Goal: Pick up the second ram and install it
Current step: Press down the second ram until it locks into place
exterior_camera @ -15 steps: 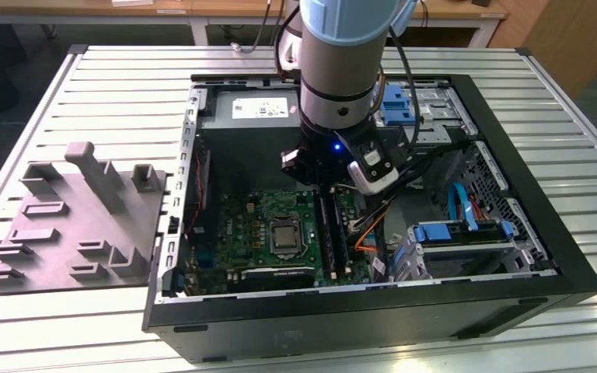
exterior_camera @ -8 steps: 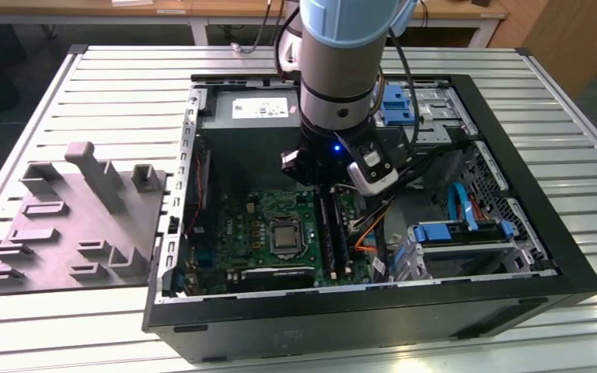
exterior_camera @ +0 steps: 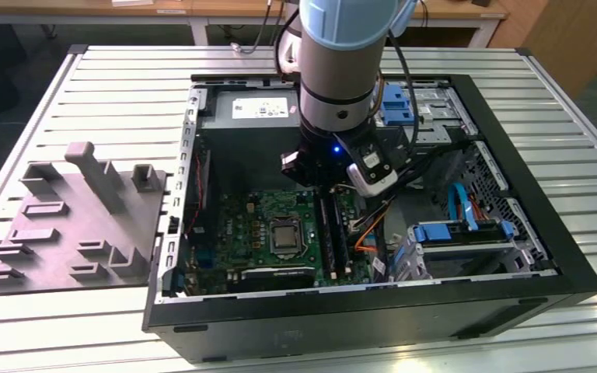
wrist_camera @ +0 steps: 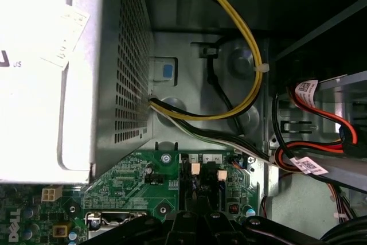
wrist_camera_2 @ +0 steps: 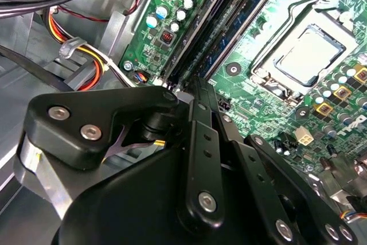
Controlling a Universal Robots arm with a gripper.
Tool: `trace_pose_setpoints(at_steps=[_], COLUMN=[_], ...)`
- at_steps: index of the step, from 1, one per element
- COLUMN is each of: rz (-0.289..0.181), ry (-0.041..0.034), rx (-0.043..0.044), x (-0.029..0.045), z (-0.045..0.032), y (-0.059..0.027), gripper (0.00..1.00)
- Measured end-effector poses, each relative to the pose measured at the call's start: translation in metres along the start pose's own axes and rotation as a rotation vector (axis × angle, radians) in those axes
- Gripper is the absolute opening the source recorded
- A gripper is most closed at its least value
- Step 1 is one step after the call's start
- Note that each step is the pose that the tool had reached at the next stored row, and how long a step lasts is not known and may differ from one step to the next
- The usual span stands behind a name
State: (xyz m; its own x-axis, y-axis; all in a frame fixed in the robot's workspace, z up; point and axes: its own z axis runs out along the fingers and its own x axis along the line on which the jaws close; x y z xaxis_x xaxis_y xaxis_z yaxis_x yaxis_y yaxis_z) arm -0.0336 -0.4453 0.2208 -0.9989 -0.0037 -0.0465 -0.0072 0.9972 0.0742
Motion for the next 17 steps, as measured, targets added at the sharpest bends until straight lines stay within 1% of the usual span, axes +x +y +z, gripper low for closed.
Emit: trace_pose_setpoints(at_steps=[12, 17], rz=[0.000, 0.000], ry=[-0.0001, -0.0001], rx=[-0.0003, -0.0001], x=[0.0002, 0.0002], z=[0.0032, 0.0032], y=[-0.0002, -0.0002], gripper=[0.10, 0.10])
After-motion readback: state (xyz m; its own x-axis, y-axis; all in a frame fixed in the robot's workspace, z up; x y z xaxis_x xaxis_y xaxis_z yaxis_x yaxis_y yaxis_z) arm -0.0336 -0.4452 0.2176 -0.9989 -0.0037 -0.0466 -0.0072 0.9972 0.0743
